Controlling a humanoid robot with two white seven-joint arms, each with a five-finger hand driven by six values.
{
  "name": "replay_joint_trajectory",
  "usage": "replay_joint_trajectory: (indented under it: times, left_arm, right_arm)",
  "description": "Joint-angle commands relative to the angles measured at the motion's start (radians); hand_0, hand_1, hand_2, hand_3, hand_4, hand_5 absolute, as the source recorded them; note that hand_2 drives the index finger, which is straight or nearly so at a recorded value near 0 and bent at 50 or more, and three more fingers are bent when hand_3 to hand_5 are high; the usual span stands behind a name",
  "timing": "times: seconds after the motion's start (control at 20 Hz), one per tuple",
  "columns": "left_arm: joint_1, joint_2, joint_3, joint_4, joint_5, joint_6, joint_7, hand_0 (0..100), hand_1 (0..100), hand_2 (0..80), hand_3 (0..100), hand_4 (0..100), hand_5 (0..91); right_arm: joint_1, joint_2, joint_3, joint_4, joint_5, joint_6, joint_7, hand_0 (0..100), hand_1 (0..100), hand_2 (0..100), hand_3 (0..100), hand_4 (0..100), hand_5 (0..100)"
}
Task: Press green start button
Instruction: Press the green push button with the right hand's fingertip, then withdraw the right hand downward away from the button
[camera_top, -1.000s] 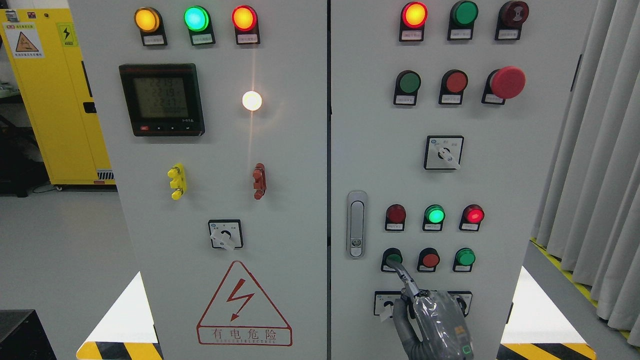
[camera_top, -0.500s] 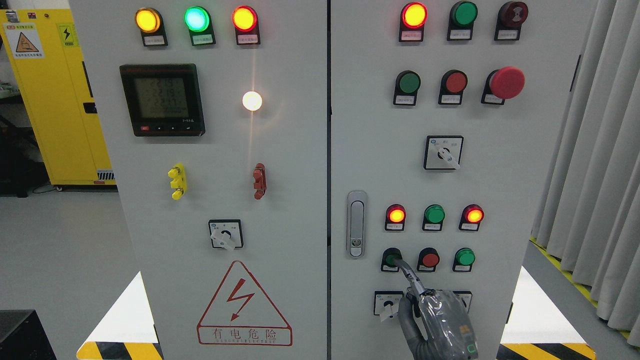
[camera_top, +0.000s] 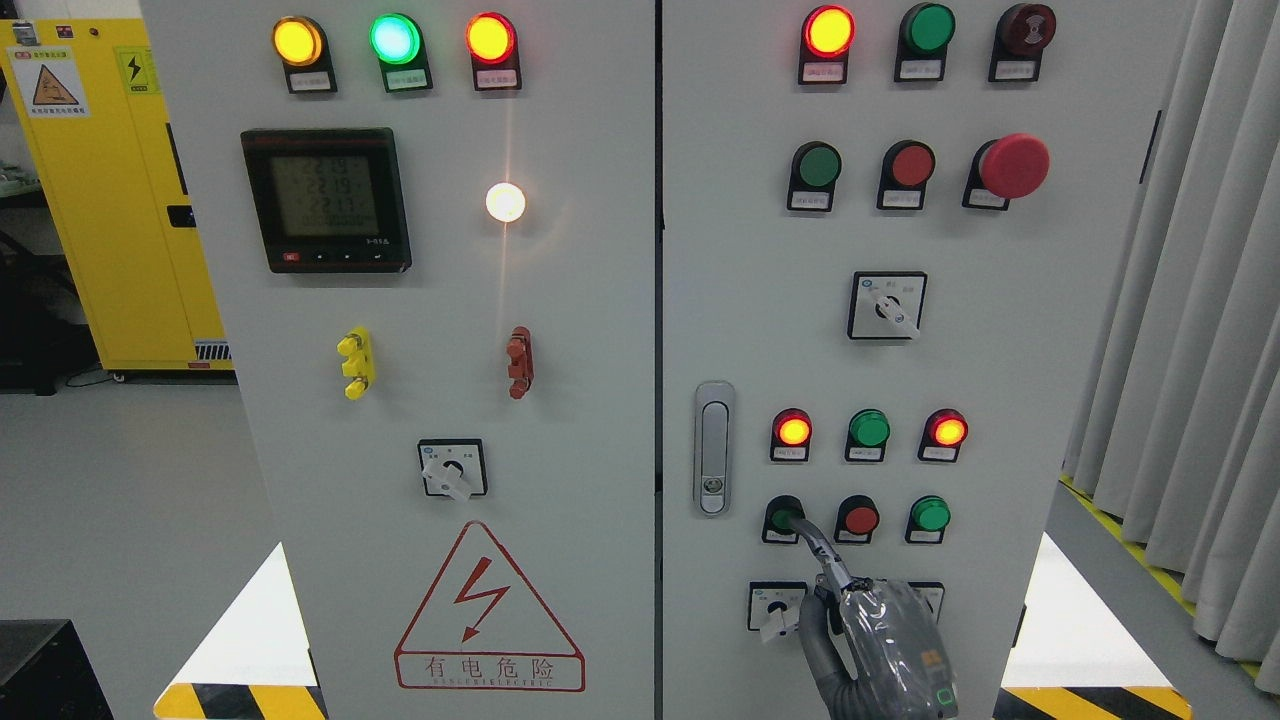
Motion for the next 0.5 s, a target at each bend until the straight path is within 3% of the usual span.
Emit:
replay_joint_trajectory:
  times: [0.0,0.45]
  left_arm:
    - [0.000,0.000,0.000,0.000,0.000,0.001,0.000,12,56,0.0,0,0,0.0]
    - [0.000,0.000,0.000,-0.001,0.000,0.001,0.000,12,56,0.0,0,0,0.0]
  right_arm:
    - [0.015,0.001,0.005,-0.041,-0.027,-0.002,-0.001,100,100,4,86,92,96]
    - [0.042,0.003,0.043,-0.132,-0.181,-0.024,0.000,100,100,3,82,90,92]
